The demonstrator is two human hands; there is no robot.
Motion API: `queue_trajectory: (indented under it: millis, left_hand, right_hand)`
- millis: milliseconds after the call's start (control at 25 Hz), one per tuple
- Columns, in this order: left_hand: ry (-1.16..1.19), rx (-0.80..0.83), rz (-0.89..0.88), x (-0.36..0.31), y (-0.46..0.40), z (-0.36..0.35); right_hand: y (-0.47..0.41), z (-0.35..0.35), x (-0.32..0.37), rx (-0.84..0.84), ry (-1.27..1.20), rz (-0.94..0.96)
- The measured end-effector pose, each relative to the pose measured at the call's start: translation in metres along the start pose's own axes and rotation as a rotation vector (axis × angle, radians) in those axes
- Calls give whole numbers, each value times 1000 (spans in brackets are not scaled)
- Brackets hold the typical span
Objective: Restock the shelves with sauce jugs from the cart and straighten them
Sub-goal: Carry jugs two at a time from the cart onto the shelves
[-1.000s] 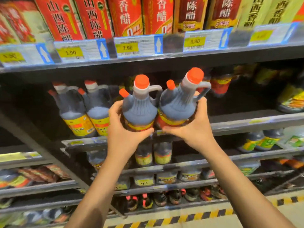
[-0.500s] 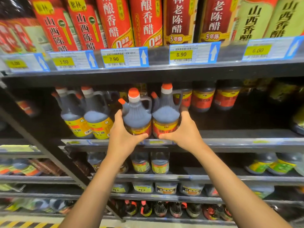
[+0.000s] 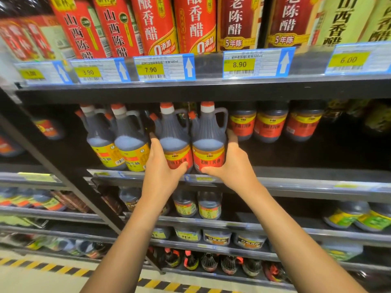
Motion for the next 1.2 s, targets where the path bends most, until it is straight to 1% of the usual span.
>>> queue_trajectory:
  millis: [80, 120, 280, 360, 400, 440, 560, 720, 880, 960, 1040, 1120, 1200]
  left_hand:
    - [-68, 7, 7, -5, 10, 3]
    - [-111, 15, 10, -7, 18, 5]
    - [-306, 35, -2, 3, 69, 14]
    - [-455, 43, 14, 15, 95, 19]
    - [-515, 41, 38, 20, 106, 23]
    - [-557, 36, 70, 23, 117, 26]
    - [-664, 4, 142, 31, 147, 43]
    - [-732, -43, 295, 53, 180, 79]
    - [-735, -107, 398, 82, 212, 120]
    - [-715, -141, 500, 112, 242, 157]
    - [-745, -150, 510, 120, 250, 165]
    - [-733, -174, 588, 150, 280, 203]
    - [-765, -224, 646, 188, 311, 245]
  right_hand:
    - [10, -3, 2, 11, 21, -9]
    - [19, -5, 3, -11, 51, 16]
    - [70, -24, 3, -122, 220, 200]
    - [87, -43, 1, -106, 282, 262]
    - [91, -54, 0, -68, 293, 260]
    - [95, -67, -1, -33, 297, 263]
    - [104, -98, 9, -17, 300, 350]
    - [113, -143, 39, 111, 303, 417]
    - [125, -193, 75, 303, 374, 505]
    - [139, -235, 110, 354, 415, 561]
    - [144, -247, 115, 382, 420, 516]
    - [162, -295, 148, 435, 437, 571]
    - [186, -349, 187, 539, 458, 633]
Point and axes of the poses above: each hand's wrist, its own y-axis away from the middle knuckle, its own z-axis out of the back of the hand, x = y × z, the point moved 4 cm from there along -y, towards the middle knuckle, and after that the axes turned 6 degrees about x, right-handed, at the moved point
